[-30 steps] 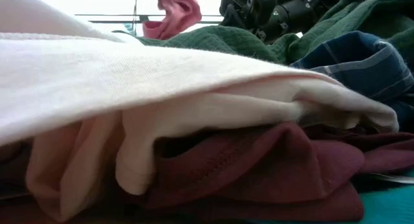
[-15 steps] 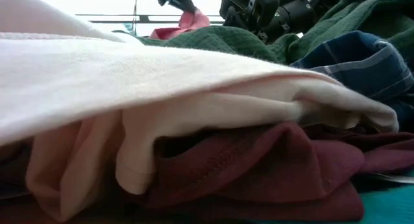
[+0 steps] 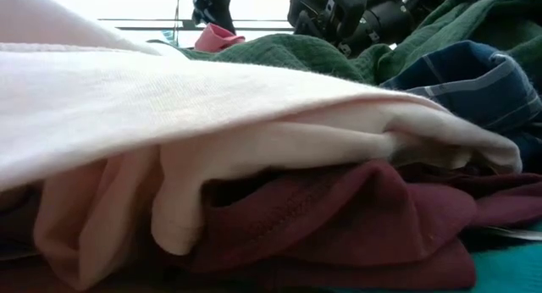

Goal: Sort clothes
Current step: Put the green polo shirt into the blue laundry organizer

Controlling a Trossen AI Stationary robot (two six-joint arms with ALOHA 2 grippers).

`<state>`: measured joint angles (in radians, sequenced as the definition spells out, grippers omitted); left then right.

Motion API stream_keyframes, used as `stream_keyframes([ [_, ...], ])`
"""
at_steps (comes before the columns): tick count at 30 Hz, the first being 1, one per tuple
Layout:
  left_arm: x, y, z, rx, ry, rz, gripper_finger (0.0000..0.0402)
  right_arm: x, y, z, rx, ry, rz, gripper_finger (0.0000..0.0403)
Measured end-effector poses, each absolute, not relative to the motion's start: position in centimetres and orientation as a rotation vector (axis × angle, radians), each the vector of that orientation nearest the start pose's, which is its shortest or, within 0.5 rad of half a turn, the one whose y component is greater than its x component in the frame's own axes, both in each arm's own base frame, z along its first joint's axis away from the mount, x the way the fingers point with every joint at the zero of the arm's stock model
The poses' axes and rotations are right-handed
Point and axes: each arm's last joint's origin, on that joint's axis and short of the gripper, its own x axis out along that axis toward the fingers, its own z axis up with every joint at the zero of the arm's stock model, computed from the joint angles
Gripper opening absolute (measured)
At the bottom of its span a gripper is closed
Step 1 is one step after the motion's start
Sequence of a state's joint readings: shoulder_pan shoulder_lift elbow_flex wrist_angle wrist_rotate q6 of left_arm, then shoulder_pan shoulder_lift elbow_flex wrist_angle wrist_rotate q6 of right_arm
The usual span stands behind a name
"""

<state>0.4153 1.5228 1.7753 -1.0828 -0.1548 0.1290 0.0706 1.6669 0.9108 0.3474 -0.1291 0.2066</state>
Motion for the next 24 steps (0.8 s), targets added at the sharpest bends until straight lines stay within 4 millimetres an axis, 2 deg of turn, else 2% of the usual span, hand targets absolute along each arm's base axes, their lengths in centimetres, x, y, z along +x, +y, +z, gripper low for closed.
stream_keyframes([
  [7, 24.8, 9.5, 41.2, 0.034, 0.744, 0.43, 0.012, 35.1, 2.9, 20.2, 0.216, 0.451, 0.154, 0.0116],
  [14, 20.0, 5.2, 40.5, -0.013, 0.63, 0.36, 0.012, 35.1, 2.8, 20.1, 0.216, 0.46, 0.153, 0.0116],
  [20, 16.0, 2.0, 37.9, -0.076, 0.536, 0.331, 0.012, 35.1, 2.8, 20.1, 0.216, 0.459, 0.151, 0.0116],
  [24, 14.2, 0.6, 35.0, -0.122, 0.525, 0.343, 0.012, 35.1, 2.7, 20.1, 0.202, 0.46, 0.151, 0.0116],
])
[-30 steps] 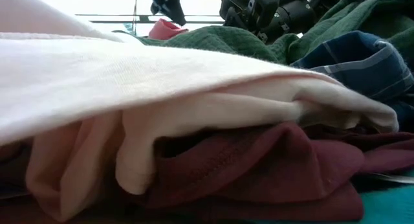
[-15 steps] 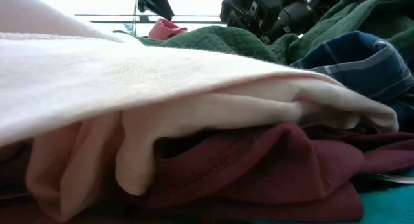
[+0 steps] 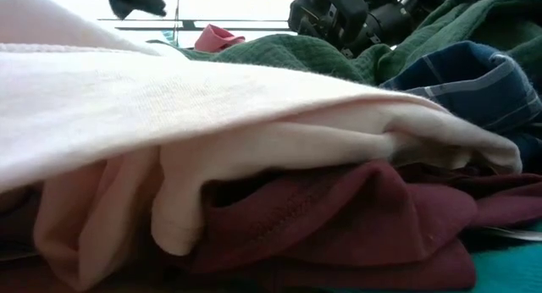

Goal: Sort clothes
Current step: Put the green polo shirt into the blue laundry organizer

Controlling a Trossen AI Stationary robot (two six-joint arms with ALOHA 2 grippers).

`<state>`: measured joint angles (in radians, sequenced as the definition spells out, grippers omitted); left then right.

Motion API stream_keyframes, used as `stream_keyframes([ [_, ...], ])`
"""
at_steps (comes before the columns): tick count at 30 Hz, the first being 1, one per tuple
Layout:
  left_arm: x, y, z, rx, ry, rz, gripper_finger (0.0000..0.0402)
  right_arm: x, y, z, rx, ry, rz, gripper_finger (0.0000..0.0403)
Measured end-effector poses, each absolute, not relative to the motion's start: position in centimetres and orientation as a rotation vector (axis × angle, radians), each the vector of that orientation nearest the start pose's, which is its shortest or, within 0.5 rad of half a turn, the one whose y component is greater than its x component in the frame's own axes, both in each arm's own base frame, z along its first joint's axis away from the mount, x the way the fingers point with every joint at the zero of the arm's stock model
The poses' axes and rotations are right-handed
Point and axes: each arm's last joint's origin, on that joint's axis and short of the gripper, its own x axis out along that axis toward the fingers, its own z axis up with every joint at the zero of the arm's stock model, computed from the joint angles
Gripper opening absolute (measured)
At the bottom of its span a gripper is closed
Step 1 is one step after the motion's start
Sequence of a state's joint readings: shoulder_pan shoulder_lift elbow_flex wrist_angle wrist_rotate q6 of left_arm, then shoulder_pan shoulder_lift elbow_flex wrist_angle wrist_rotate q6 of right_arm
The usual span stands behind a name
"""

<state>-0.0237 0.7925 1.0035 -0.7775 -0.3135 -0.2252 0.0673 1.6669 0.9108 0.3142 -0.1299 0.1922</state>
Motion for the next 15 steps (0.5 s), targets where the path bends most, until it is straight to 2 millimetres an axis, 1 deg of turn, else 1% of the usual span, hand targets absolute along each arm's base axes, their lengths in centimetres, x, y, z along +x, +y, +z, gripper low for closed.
stream_keyframes([
  [3, 13.6, -0.3, 32.7, -0.146, 0.526, 0.326, 0.012, 35.1, 2.7, 20.0, 0.19, 0.458, 0.113, 0.0116],
  [7, 13.5, -1.0, 29.8, -0.159, 0.538, 0.308, 0.012, 35.1, 2.5, 20.0, 0.179, 0.454, 0.063, 0.0116],
  [11, 13.7, -1.5, 27.2, -0.165, 0.531, 0.299, 0.012, 35.0, 2.5, 19.9, 0.178, 0.469, 0.058, 0.0117],
  [15, 14.3, -2.0, 25.0, -0.175, 0.496, 0.271, 0.012, 34.2, 2.3, 19.9, 0.174, 0.556, 0.045, 0.0125],
])
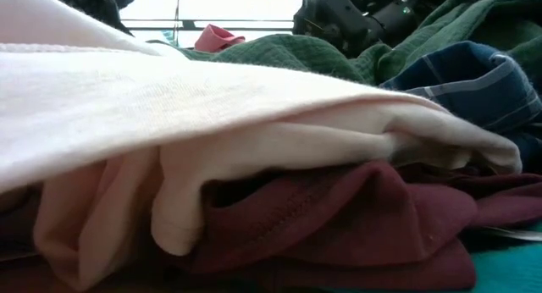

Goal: Sort clothes
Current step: Put the green polo shirt into the blue laundry organizer

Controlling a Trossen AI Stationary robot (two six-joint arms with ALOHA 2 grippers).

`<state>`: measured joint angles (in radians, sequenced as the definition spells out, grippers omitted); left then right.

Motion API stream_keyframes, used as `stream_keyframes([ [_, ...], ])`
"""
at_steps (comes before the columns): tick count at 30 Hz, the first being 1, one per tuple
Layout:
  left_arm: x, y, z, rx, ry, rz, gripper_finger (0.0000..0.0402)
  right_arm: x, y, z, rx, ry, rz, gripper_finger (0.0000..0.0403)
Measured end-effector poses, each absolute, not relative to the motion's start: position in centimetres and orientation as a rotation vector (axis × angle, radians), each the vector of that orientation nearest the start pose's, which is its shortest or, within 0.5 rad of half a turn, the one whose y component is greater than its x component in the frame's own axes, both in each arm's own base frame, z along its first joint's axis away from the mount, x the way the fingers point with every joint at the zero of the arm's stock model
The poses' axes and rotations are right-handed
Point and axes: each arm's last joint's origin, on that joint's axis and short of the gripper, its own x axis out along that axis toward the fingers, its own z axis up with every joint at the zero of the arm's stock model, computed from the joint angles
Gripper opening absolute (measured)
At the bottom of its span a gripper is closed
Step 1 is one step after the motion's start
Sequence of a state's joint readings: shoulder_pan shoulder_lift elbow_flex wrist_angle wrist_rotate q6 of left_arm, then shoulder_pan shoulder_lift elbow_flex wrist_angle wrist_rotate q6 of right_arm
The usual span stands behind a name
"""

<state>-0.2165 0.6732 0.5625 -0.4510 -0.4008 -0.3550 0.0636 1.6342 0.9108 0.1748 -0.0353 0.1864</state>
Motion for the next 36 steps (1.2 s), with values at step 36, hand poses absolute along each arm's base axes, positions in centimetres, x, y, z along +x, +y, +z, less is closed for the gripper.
stream_keyframes([
  [36, 14.7, -2.2, 19.8, -0.312, 0.401, 0.262, 0.0119, 27.8, 5.0, 22.3, 0.355, 1.194, -0.052, 0.0136],
])
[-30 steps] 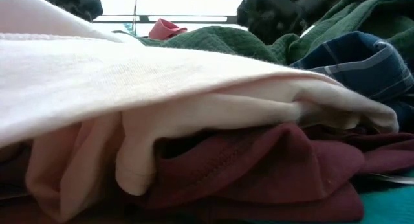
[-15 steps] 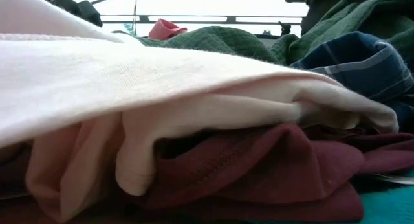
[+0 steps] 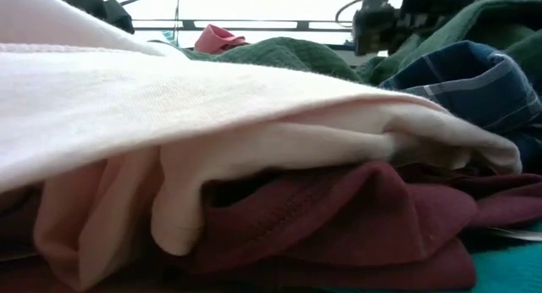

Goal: Sort clothes
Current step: Put the green polo shirt into the blue laundry organizer

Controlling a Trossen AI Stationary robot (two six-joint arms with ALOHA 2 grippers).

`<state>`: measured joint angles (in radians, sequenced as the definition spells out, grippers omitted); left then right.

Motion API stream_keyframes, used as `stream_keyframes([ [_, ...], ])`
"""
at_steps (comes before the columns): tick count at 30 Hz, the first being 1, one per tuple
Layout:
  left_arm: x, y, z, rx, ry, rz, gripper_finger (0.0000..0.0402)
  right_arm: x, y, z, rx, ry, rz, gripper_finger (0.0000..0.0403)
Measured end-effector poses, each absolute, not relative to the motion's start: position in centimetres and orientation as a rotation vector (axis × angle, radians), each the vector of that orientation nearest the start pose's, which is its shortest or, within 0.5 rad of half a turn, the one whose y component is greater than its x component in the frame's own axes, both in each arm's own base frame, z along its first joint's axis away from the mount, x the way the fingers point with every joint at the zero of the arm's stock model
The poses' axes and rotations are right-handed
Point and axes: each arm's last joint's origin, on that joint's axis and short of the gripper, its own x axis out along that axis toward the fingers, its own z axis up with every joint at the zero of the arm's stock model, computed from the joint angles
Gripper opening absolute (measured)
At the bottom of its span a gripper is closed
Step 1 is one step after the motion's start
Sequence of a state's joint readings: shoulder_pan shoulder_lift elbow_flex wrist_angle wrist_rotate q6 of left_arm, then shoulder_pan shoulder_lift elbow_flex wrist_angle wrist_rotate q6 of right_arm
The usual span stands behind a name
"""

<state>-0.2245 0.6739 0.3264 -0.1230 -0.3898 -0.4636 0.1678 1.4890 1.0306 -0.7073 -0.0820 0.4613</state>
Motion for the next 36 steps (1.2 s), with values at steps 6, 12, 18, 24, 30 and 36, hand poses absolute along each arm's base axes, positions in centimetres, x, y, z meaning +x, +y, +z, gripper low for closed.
stream_keyframes([
  [6, 14.8, -2.3, 19.8, -0.324, 0.407, 0.247, 0.0119, 28.5, 5.1, 22.7, 0.297, 1.126, 0.021, 0.0015],
  [12, 14.8, -2.3, 19.8, -0.325, 0.412, 0.248, 0.0119, 28.0, 4.5, 28.3, 0.26, 1.022, -0.061, 0.0005],
  [18, 14.9, -2.3, 19.5, -0.321, 0.428, 0.251, 0.0119, 27.6, 4.2, 35.5, 0.225, 0.793, -0.076, 0.0003],
  [24, 15.0, -2.4, 19.4, -0.319, 0.434, 0.252, 0.0119, 27.4, 3.8, 41.8, 0.17, 0.58, -0.106, 0.0002],
  [30, 15.0, -2.4, 19.4, -0.319, 0.435, 0.252, 0.0119, 27.4, 2.6, 48.6, 0.098, 0.266, -0.128, 0.0001],
  [36, 15.0, -2.3, 19.4, -0.318, 0.435, 0.255, 0.0119, 26.9, 0.6, 54.3, 0.03, -0.049, -0.184, 0.0001],
])
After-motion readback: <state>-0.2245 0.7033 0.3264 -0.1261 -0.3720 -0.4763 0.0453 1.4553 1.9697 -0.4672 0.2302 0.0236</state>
